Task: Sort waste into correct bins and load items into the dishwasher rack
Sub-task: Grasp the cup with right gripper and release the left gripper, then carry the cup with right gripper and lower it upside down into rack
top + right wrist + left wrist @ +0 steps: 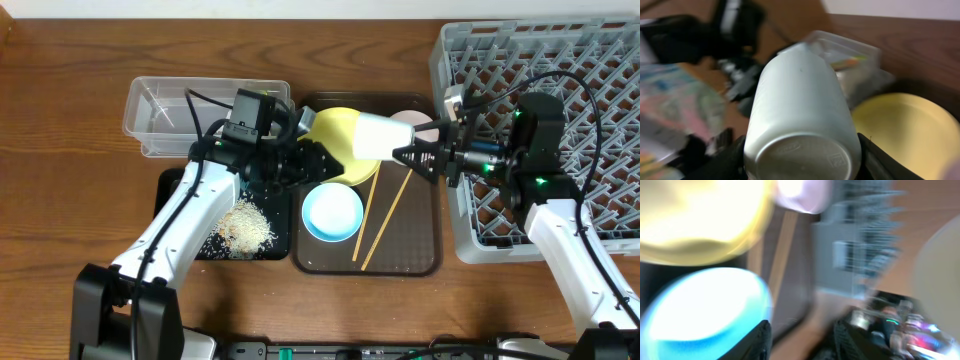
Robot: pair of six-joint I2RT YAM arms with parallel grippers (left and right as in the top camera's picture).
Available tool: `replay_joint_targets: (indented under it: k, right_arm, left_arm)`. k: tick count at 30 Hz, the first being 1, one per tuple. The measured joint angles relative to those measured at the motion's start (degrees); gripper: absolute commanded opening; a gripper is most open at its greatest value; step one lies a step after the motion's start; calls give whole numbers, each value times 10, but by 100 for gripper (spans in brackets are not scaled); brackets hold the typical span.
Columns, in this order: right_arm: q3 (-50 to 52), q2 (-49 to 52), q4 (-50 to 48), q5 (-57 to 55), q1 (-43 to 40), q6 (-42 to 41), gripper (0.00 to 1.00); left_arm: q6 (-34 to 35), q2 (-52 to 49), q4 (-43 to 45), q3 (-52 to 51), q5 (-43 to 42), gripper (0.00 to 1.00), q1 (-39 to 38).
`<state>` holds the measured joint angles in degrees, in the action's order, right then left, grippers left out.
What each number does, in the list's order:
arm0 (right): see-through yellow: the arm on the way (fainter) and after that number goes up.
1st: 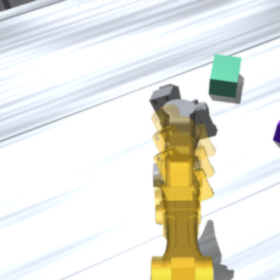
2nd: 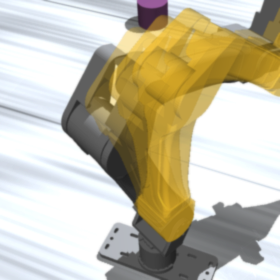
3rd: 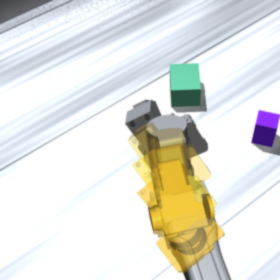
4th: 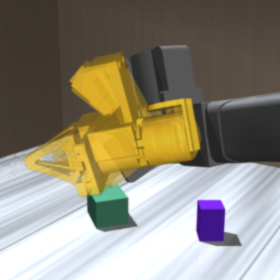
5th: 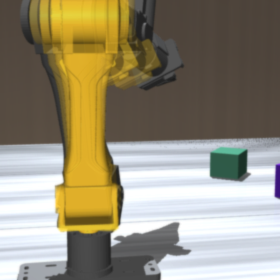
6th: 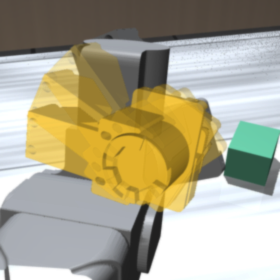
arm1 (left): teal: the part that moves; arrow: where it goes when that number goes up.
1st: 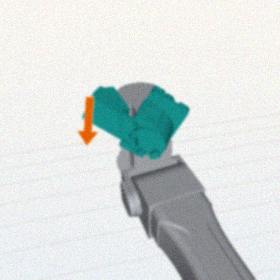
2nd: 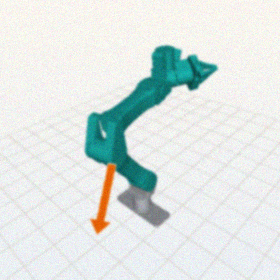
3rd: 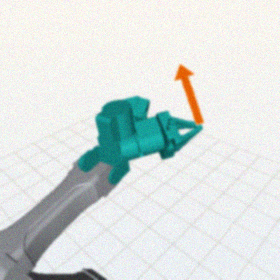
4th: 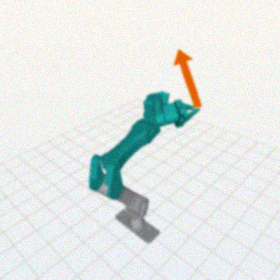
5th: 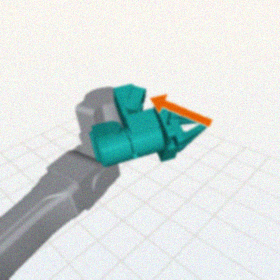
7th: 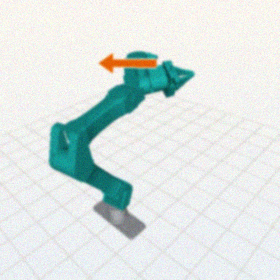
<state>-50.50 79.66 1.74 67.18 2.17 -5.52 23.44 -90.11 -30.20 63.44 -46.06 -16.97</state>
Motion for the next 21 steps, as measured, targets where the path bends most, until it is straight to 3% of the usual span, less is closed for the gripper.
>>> replay_joint_targets:
  k: [6, 13, 16, 21]
  right_arm:
    - [-1, -16, 91, -126, -29, 12, 41]
    - [-59, -97, 316, -341, -69, 36, 40]
    - [-123, -119, 406, -462, -88, 42, 39]
    - [-172, -123, 474, -627, -117, 45, 40]
  left_arm:
    - [-54, 81, -43, 0, 134, 47, 26]
    - [-72, 228, -111, 0, 226, 52, 87]
    - [-73, 250, -143, 0, 258, 52, 112]
    - [-74, 252, -160, 0, 300, 55, 143]
